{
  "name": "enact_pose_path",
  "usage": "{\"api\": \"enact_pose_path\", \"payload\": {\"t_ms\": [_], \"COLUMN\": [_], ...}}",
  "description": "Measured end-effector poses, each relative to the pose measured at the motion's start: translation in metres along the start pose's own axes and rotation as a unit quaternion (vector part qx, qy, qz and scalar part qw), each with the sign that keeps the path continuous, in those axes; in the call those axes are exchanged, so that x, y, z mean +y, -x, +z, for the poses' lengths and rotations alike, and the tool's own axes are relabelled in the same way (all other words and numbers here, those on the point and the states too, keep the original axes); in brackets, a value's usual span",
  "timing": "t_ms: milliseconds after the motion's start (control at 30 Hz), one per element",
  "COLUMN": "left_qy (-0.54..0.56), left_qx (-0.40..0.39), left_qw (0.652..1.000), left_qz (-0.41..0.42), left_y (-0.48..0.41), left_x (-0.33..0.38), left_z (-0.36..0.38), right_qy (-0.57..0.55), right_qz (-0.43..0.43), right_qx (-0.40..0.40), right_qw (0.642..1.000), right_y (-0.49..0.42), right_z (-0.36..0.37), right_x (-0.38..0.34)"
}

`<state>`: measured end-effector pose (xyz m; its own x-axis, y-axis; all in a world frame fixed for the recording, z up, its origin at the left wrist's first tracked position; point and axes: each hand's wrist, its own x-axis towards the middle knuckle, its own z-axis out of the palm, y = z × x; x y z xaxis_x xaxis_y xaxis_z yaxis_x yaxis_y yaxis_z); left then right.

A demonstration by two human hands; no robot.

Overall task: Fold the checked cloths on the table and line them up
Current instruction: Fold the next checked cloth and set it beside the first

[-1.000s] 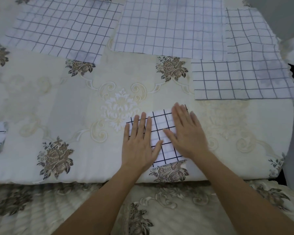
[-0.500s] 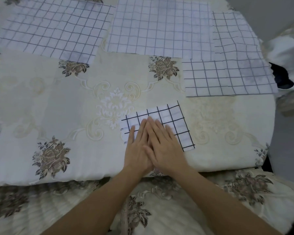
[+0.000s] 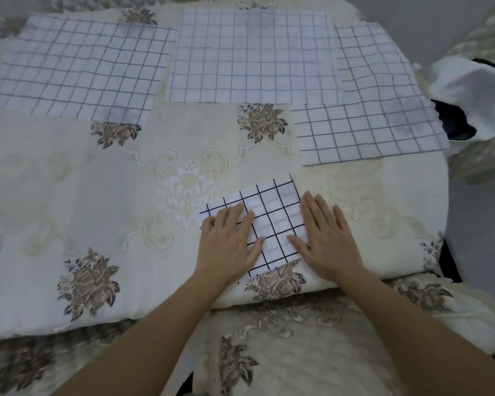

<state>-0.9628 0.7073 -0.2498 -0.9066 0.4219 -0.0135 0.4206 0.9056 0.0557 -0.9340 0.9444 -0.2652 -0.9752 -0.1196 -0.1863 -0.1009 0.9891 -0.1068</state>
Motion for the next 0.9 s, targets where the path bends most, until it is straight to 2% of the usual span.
{"api": "enact_pose_path", "payload": {"t_ms": [100,200,267,300,400,500,767,900], "left_qy": [-0.022,-0.004,0.007,0.005,-0.016,-0.035,-0.052,-0.074], "left_qx": [0.02,0.03,0.017,0.005,-0.056,-0.094,-0.178,-0.214], "left_qw": [0.999,0.99,0.97,0.954,0.909,0.891,0.868,0.859], "left_qz": [0.039,0.134,0.243,0.3,0.413,0.443,0.461,0.46], "left_y": [-0.03,-0.069,-0.098,-0.111,-0.143,-0.161,-0.177,-0.181], "left_x": [0.0,0.009,0.018,0.023,0.034,0.04,0.048,0.053], "left_z": [-0.017,-0.026,-0.027,-0.028,-0.031,-0.032,-0.039,-0.044], "right_qy": [-0.031,-0.092,-0.091,-0.094,-0.159,-0.229,-0.314,-0.326], "right_qz": [0.026,0.096,0.147,0.17,0.235,0.275,0.322,0.321], "right_qx": [-0.01,0.075,0.135,0.139,0.089,0.04,-0.004,-0.014], "right_qw": [0.999,0.988,0.976,0.971,0.955,0.933,0.893,0.889], "right_y": [-0.001,0.006,0.013,0.015,0.017,0.014,0.004,0.0], "right_z": [-0.007,-0.02,-0.024,-0.025,-0.031,-0.036,-0.038,-0.039], "right_x": [-0.004,-0.004,-0.002,-0.001,-0.003,-0.007,-0.015,-0.015]}}
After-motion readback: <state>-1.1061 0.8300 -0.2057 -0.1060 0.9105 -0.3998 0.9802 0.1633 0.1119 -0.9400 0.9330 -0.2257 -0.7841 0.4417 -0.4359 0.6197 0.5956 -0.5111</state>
